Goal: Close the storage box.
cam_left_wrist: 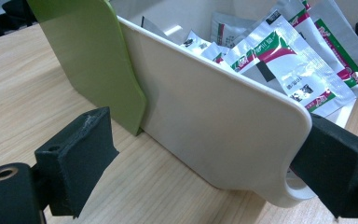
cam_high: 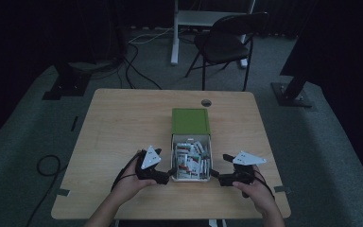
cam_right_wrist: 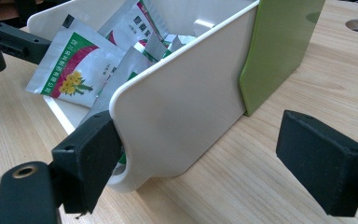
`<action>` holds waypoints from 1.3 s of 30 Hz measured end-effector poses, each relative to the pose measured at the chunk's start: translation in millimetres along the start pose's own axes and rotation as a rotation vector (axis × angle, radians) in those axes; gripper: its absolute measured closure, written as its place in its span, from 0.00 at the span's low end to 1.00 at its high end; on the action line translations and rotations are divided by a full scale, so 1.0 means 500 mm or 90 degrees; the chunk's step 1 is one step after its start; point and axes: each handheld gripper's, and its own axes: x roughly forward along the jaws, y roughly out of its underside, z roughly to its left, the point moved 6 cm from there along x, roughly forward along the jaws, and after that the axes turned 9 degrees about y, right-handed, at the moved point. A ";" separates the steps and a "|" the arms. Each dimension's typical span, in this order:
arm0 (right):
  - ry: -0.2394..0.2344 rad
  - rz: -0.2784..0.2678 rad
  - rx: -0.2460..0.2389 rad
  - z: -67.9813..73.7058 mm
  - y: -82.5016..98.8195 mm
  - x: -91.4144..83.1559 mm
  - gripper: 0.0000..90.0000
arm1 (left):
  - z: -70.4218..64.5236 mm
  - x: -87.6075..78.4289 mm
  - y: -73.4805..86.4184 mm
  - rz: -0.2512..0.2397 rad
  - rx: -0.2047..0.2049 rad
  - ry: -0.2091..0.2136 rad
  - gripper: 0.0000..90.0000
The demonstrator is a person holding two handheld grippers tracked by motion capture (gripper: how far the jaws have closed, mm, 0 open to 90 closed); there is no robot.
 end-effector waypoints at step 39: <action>0.022 -0.001 -0.005 -0.018 -0.015 0.021 0.15 | 0.028 0.016 -0.007 -0.007 -0.030 -0.010 0.11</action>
